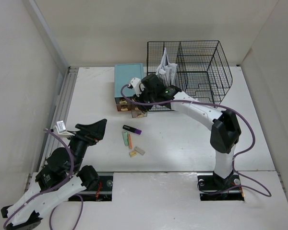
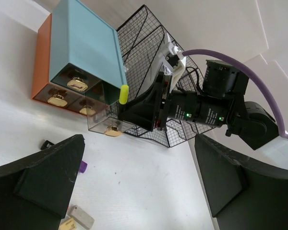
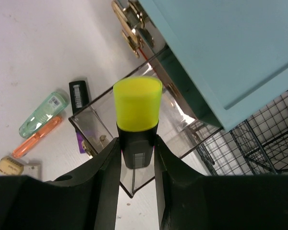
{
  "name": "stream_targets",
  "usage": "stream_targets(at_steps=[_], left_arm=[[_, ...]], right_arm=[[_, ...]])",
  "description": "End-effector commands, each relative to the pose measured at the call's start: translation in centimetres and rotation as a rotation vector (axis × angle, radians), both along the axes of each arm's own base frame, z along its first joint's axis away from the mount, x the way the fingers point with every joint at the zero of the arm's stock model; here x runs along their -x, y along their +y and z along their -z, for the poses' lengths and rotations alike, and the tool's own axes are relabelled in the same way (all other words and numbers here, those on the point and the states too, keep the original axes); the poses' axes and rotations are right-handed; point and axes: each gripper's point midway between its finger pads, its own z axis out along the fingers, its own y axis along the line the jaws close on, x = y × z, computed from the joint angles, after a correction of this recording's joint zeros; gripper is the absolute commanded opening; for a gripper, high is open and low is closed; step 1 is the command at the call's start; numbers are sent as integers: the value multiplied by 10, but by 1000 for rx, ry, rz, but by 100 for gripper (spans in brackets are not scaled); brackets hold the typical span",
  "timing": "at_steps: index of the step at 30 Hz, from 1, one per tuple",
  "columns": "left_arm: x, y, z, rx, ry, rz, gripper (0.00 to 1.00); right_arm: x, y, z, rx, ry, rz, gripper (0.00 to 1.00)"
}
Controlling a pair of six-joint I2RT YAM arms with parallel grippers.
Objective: Organize the desk
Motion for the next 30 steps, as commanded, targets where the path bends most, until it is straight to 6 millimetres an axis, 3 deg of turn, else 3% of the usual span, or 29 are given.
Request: stream_targets(at_steps=[1, 9, 18, 20, 21, 26, 30], left_arm=[[2, 0, -12, 29, -39, 9, 99], [3, 2, -13, 37, -44, 8, 99], [4, 3, -12, 37, -44, 8, 99], [4, 3, -10, 29, -39, 9, 99], [4, 3, -10, 29, -39, 9, 99], [5, 5, -12, 37, -44, 8, 99], [5, 5, -12, 37, -44, 8, 99]], right_arm=[[22, -13, 2, 63, 78, 12, 0], [31, -11, 9, 83, 119, -12, 0], [22, -1, 7, 77, 113, -12, 2], [19, 2, 4, 69, 106, -12, 7], [20, 3, 4, 64, 111, -19, 18], [20, 3, 4, 70, 100, -32, 42], [19, 2, -16, 42, 64, -40, 56]])
